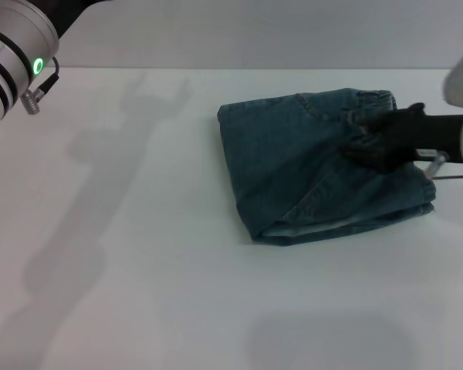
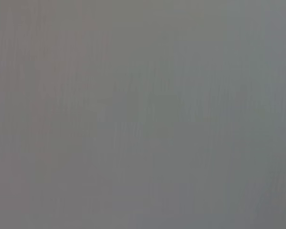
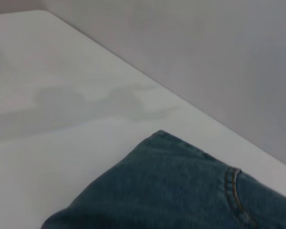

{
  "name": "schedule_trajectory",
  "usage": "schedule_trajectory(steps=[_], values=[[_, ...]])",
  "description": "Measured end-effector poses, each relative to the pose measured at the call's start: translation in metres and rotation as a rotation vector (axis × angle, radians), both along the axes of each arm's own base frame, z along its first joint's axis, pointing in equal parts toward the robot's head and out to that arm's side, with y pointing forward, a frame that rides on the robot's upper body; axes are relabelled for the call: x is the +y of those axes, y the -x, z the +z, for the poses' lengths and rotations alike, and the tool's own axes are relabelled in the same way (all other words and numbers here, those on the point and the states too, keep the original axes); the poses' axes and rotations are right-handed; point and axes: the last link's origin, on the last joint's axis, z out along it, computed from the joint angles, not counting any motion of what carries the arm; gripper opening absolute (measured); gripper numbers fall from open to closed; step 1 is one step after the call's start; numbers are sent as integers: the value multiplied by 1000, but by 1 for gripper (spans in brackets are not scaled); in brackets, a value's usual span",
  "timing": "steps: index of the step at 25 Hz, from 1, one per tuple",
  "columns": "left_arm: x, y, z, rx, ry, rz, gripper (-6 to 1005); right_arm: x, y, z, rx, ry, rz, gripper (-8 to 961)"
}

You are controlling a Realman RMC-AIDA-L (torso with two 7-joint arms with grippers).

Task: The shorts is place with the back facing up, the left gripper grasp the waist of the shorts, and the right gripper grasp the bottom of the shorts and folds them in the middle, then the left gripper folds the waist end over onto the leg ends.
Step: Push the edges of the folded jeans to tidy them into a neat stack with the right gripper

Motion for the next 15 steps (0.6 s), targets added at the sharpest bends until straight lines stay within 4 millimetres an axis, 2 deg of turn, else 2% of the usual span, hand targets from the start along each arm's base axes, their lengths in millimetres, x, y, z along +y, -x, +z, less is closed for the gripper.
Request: schedule_trajectory(steps=[6,10,15], values=[[1,0,0,1,1,0,846,-15,-10,18,49,40,-55,459],[2,-1,-2,1,4,-1,846,-15,-20,25,71,30,-102,459],[6,-4,-5,5,12,-6,846,-10,-24,30,78,-4,-113,458]])
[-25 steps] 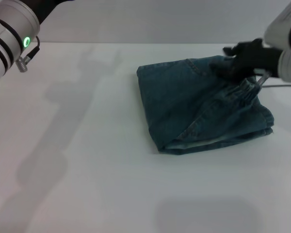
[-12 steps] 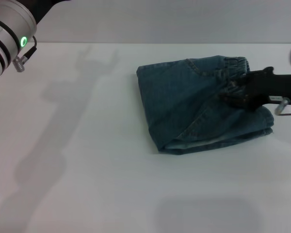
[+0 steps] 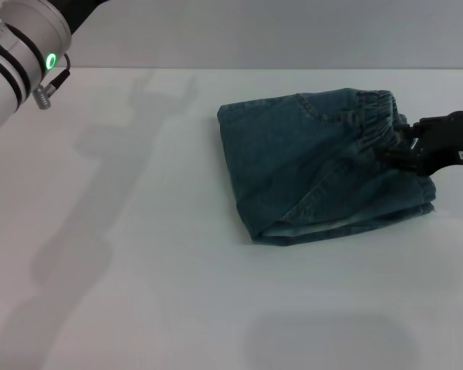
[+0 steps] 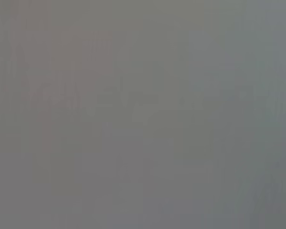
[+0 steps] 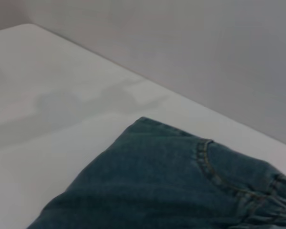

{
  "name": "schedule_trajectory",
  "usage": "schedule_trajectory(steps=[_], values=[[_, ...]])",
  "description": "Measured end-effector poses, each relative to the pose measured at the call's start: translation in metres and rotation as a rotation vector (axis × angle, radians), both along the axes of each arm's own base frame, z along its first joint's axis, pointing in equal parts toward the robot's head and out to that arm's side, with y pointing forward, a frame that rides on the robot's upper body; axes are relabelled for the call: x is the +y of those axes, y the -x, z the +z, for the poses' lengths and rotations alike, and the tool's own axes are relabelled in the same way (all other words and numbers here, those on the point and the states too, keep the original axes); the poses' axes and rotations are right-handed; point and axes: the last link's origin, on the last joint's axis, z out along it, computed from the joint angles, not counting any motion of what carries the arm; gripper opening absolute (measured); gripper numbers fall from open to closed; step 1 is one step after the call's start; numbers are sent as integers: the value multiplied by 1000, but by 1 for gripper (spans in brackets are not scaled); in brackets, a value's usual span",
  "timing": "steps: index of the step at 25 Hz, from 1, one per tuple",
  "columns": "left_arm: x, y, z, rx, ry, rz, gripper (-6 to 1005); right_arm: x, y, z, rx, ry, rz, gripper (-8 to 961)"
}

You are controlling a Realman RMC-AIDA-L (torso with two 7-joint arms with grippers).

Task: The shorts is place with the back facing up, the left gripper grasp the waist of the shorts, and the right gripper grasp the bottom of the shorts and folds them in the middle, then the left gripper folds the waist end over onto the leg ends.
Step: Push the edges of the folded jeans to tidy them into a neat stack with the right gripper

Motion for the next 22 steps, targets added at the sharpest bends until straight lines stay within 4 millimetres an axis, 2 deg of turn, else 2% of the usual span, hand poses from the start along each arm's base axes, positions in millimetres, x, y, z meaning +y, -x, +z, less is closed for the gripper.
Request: schedule_trajectory(steps=[9,22], values=[[3,-3,-3,4,8,-5,846,12,-10,4,4,-71,-47,459],[3,-5,-5,3,11,-12,846,36,-32,-11,-70,-131,-116,459]])
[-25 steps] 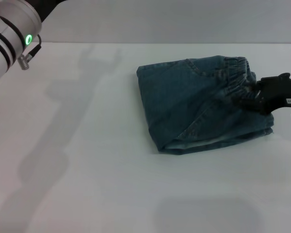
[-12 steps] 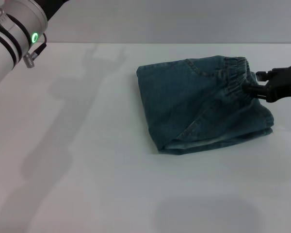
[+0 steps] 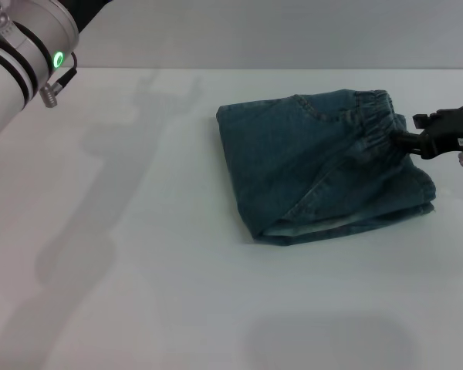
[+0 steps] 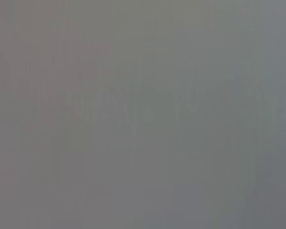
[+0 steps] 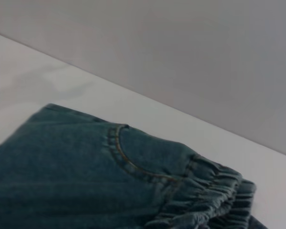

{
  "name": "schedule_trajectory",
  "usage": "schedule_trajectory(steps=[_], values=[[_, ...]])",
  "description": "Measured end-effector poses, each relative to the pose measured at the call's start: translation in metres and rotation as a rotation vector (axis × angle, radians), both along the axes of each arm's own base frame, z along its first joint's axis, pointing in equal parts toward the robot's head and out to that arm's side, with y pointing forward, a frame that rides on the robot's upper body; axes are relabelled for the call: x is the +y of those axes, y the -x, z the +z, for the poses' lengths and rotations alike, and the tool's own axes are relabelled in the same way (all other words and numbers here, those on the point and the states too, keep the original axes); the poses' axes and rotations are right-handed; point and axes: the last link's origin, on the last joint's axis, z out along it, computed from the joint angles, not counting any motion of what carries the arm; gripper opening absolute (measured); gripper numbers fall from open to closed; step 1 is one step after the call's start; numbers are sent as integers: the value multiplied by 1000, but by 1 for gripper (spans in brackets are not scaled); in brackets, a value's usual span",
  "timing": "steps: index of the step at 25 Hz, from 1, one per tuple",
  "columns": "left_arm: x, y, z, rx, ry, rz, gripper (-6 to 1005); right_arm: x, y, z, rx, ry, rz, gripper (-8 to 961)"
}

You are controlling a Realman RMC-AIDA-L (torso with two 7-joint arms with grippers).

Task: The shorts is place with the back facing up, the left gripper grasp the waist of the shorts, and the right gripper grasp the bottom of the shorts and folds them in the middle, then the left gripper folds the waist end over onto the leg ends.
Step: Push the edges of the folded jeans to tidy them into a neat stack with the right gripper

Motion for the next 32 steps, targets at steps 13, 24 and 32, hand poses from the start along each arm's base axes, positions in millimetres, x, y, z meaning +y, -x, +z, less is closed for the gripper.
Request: schedule_trajectory(steps=[13,24,32], values=[[0,3,1,0,-2,9,846,-4,19,13,24,-11,64,459],[2,4,2,4,-5,12,846,-32,82,-2,141,266,263,458],[2,2,3,4,-7,5,846,-29,100,-55,110,468,282,459]])
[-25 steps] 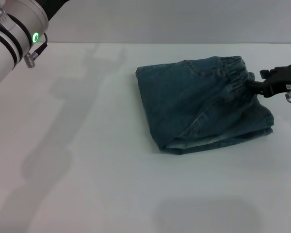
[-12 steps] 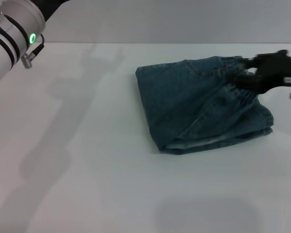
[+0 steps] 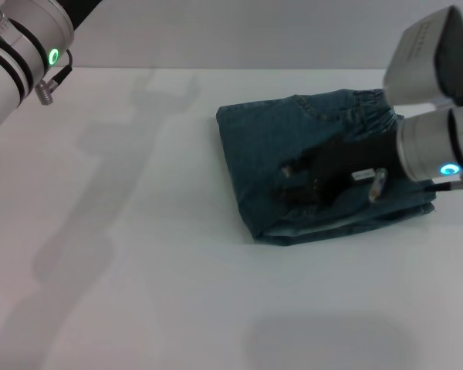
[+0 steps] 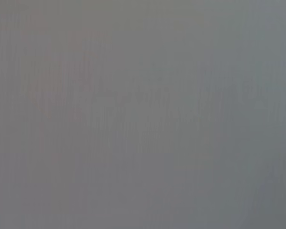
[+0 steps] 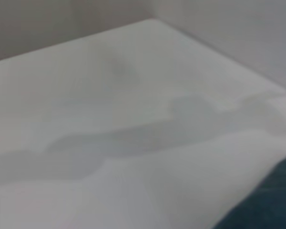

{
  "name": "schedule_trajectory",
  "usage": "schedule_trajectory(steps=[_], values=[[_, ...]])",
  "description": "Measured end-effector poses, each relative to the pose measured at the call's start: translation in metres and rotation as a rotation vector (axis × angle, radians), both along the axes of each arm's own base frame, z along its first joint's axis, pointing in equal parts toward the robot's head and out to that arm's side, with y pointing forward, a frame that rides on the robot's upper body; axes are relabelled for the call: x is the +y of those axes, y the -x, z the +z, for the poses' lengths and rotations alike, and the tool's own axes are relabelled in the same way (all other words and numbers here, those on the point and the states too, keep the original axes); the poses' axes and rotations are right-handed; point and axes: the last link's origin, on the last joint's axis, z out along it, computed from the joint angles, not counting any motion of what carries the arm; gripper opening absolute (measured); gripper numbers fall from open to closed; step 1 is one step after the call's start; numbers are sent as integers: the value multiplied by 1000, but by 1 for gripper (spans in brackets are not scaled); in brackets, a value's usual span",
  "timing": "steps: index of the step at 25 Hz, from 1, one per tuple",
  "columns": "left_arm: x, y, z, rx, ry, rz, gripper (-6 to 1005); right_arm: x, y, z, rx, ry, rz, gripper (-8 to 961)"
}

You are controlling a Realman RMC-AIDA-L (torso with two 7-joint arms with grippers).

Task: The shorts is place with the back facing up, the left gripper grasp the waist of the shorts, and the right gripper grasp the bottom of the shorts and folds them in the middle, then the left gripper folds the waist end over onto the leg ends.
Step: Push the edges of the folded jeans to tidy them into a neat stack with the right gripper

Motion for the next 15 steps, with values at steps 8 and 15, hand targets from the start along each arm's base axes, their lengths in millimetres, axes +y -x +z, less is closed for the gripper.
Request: schedule_trajectory(steps=[8,15], values=[[0,6,-4,6,10,16,846,-11,0,-8,-24,100,3,459],[-1,10,-7,10,15,28,846,-19,-10,-19,-53,171,-24,458]])
